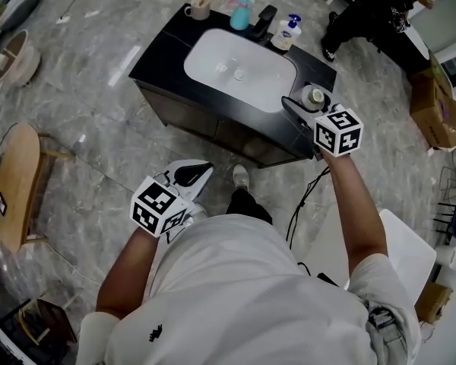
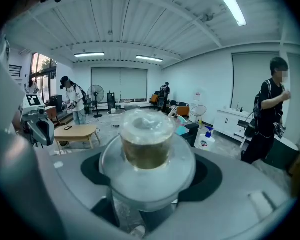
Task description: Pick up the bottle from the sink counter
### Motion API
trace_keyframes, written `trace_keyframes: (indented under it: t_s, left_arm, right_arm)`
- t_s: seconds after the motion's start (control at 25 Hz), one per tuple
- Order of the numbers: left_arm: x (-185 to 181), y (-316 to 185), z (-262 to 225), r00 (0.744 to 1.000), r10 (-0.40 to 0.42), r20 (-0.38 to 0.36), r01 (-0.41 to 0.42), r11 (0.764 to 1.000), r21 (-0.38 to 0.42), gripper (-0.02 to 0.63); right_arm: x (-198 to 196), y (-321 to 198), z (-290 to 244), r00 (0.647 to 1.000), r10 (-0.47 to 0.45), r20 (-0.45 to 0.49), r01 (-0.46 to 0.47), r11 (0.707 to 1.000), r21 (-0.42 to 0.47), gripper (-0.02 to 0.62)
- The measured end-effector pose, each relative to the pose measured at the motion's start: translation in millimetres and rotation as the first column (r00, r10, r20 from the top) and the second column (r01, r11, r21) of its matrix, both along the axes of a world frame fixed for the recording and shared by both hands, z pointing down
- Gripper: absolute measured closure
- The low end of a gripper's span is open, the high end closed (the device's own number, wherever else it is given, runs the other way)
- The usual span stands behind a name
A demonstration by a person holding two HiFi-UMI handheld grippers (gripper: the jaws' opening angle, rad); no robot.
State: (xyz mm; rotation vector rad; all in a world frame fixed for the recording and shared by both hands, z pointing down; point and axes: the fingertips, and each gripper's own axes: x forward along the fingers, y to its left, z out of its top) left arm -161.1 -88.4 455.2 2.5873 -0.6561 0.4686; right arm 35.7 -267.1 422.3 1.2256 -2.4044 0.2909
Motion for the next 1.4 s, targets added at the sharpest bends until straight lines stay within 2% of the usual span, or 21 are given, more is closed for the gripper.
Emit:
trace_keyframes:
  t_s: [0.36,0.68,1.4]
  left_arm:
    - [-21.3,38.9,1.5,1.000,-0.011,-0.011,0.011,1.000,0.005,0.600]
    - [-30.0,57.7,2.1,1.000,-0.009,-0.016,0.009,1.000,0.009,0.598]
    - [-34.3,73.2,11.5,1.000,-0.010,-0.026,0.009,1.000,-0.011,0.598]
  right_arm:
    - [-35.7,65.1,-19.4,0.999,-0.054,0.006,0.054,0.999,0.008,0.239]
    - [-54.6,100.7,-31.4,0.997,-0.083,0.008,0.083,0.996,0.012,0.239]
    - [-69.9,124.6,-26.0,0.994,-0.107,0.005,0.107,0.994,-0.005,0.239]
